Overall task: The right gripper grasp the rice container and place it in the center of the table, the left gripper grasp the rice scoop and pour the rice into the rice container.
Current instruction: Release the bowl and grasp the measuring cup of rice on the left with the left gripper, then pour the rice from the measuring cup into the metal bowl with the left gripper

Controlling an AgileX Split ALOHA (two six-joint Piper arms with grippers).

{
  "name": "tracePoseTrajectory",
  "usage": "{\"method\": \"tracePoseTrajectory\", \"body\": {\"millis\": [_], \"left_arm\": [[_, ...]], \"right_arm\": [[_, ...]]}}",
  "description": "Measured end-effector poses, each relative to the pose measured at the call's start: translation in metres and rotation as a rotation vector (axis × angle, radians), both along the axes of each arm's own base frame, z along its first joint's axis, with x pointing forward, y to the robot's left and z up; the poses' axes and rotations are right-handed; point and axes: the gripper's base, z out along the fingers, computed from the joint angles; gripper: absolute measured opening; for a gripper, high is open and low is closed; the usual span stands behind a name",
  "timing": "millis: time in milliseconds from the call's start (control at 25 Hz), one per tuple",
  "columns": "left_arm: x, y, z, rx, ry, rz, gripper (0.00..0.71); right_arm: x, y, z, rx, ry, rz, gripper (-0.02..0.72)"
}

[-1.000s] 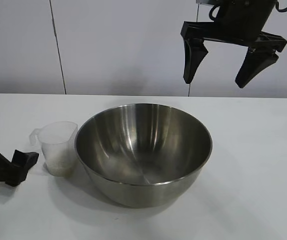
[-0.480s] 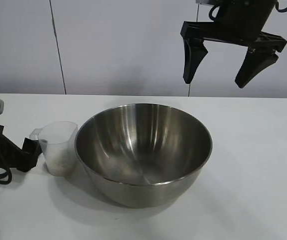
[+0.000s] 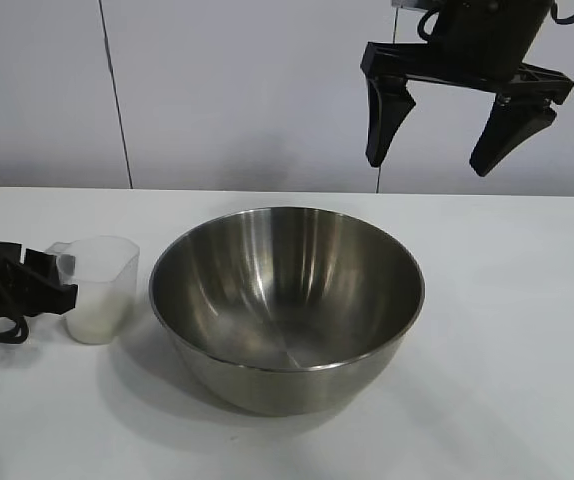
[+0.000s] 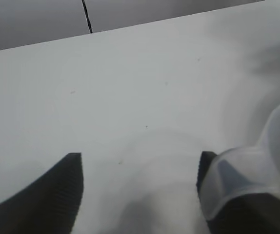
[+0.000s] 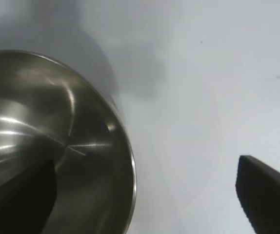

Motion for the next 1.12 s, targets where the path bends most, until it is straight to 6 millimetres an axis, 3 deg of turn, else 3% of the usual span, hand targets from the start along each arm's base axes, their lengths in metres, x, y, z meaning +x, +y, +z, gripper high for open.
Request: {"method": "tracePoseTrajectory", "body": {"millis": [160, 240, 400, 880, 1120], "left_arm": [[-0.001, -0.005, 0.000, 0.003, -0.002, -0.066, 0.078], [-0.002, -0.007, 0.000, 0.005, -0.002, -0.087, 0.031], [-0.001, -0.008, 0.007, 0.003, -0.021, -0.098, 0.008], [0.002, -0.013, 0.082, -0.001, -0.271, -0.147, 0.003], [0.005, -0.043, 0.116, 0.217, -0.283, -0.286, 0.003]], "right_arm": [[0.000, 0.000, 0.000, 0.000, 0.000, 0.000, 0.694], [0.000, 0.000, 0.000, 0.000, 0.000, 0.000, 0.694], [0.000, 0.000, 0.000, 0.000, 0.000, 0.000, 0.694], [0.000, 0.000, 0.000, 0.000, 0.000, 0.000, 0.694], [0.000, 0.000, 0.000, -0.001, -0.001, 0.000, 0.694]]}}
